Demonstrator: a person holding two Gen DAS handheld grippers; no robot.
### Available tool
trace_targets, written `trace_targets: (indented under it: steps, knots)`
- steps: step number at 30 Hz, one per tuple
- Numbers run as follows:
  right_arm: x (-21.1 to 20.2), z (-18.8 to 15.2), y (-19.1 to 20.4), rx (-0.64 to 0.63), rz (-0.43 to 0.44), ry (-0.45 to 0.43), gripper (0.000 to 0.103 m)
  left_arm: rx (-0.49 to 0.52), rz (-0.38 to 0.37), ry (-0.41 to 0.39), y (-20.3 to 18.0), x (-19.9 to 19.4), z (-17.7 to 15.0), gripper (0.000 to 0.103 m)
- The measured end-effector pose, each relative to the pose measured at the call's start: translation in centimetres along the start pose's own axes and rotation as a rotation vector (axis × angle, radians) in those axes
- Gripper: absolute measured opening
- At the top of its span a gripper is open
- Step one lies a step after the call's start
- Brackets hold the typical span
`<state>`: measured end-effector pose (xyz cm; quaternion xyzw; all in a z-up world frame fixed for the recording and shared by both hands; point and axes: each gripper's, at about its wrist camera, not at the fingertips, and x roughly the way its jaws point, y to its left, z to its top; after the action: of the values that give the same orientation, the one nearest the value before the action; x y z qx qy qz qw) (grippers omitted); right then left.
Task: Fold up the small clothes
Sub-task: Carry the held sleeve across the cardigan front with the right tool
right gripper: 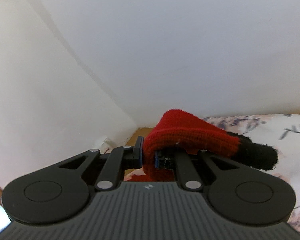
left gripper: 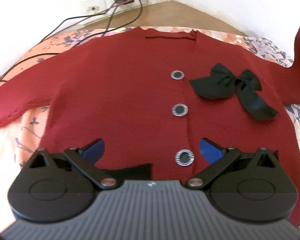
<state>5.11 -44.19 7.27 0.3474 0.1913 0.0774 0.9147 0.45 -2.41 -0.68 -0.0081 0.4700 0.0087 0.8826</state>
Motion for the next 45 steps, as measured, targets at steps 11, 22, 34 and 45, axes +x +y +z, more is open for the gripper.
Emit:
trace_targets:
  steps: [11,22,34,45]
  knots:
    - [6.2,-1.7,6.5,-0.066,0.089,0.054,0.011,-0.062,0.039,-0.018,4.6,-1.1,-0.2,0.103]
    - [10.4,-7.7,14.5,-0.154,0.148,0.146,0.011,-0.105,0.06,-0.027,8.0,-1.6,-0.4,0.103]
    - [16.5,-17.9,15.9,-0.241,0.085,0.406,0.011,-0.13,0.058,-0.022,10.4,-1.2,-0.6,0.103]
    - [16.1,-23.3,15.4,-0.273,-0.003,0.54,0.018,-0.123,0.032,-0.023,12.3,-0.7,-0.7,0.103]
